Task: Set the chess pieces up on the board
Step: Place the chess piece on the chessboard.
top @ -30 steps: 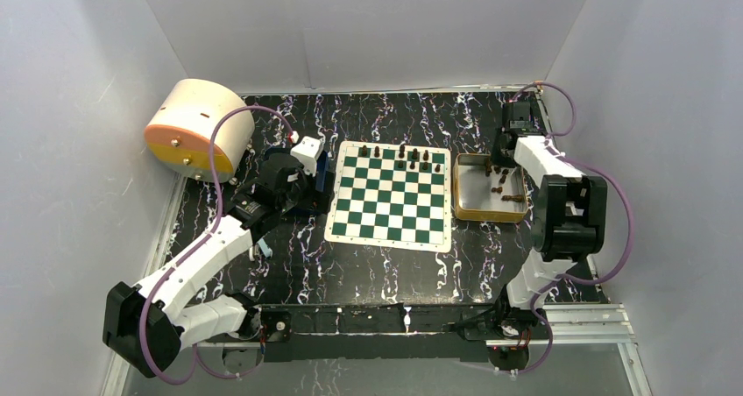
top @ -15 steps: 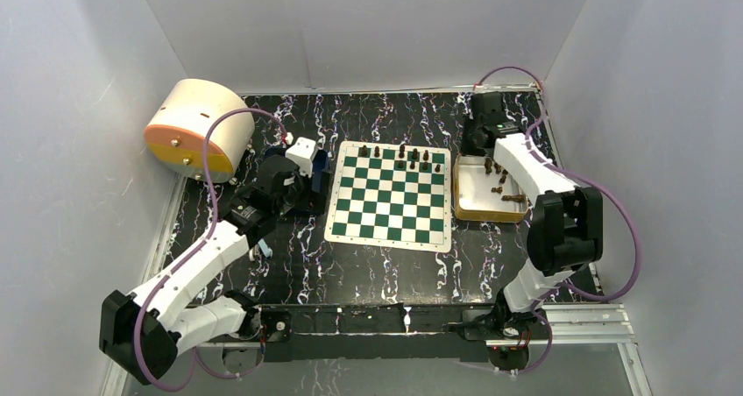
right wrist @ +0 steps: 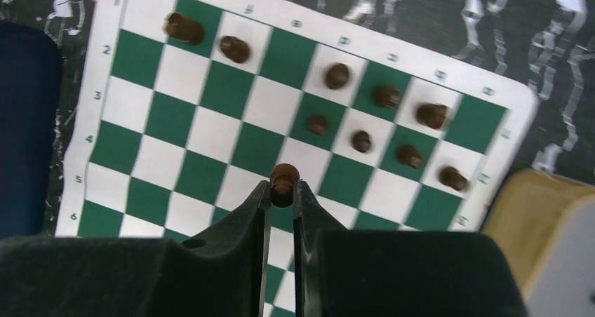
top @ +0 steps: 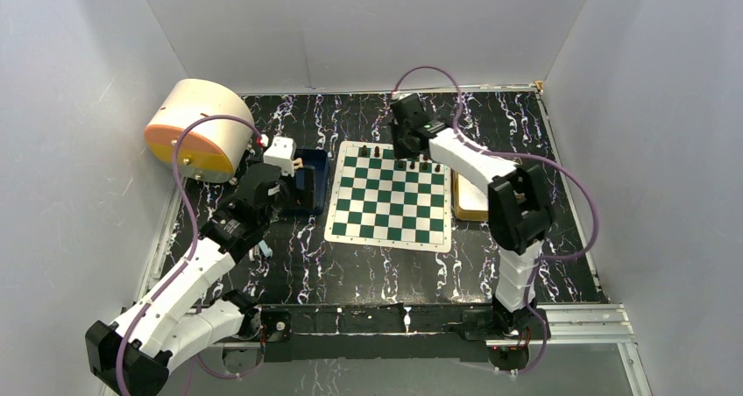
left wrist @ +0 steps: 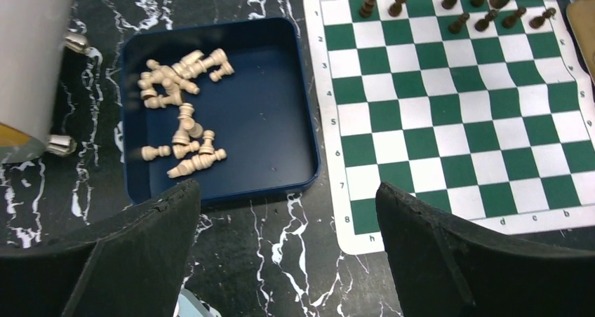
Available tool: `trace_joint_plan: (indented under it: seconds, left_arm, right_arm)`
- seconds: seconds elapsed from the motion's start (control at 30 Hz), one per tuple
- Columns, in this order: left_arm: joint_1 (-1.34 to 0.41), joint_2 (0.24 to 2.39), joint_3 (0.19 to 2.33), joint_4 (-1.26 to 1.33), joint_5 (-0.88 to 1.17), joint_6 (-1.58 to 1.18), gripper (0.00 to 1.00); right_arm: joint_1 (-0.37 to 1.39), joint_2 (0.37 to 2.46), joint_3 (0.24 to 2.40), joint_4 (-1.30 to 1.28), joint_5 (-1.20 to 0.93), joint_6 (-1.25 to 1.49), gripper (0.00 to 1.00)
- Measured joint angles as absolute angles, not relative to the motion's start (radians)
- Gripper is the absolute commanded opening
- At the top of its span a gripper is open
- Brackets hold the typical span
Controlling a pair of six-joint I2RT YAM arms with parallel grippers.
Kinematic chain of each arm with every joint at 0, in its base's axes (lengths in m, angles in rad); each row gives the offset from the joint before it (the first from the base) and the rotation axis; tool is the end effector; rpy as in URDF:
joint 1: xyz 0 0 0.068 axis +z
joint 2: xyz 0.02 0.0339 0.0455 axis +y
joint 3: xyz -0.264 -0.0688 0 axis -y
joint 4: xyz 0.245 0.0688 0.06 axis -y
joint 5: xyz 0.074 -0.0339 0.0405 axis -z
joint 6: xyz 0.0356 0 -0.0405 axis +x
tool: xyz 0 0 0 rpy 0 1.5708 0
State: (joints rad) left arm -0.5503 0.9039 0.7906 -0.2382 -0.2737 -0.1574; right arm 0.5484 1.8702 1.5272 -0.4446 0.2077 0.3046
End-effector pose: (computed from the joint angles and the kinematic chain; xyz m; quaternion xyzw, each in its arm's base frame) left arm 0.1828 -0.1009 0.3156 0.0819 0.8118 -0.0916 0.5708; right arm 0.3670 0.2156 0.2627 -0.0725 0.9173 0.0698 0.3852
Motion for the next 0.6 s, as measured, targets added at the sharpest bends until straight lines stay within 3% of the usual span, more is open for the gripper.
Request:
trace_joint_plan:
  seconds: [0.3, 0.6]
  left_arm:
    - [-0.550, 0.890, 0.771, -0.244, -0.345, -0.145, 0.92]
    - [-0.550, 0.886, 0.771, -0.240, -0.360, -0.135, 0.92]
  right_arm:
    - [0.650, 2.106, 1.735, -0.473, 0.252, 0.289, 0.21]
    - [0.655, 2.187, 1.798, -0.529, 0.293, 0.286, 0.22]
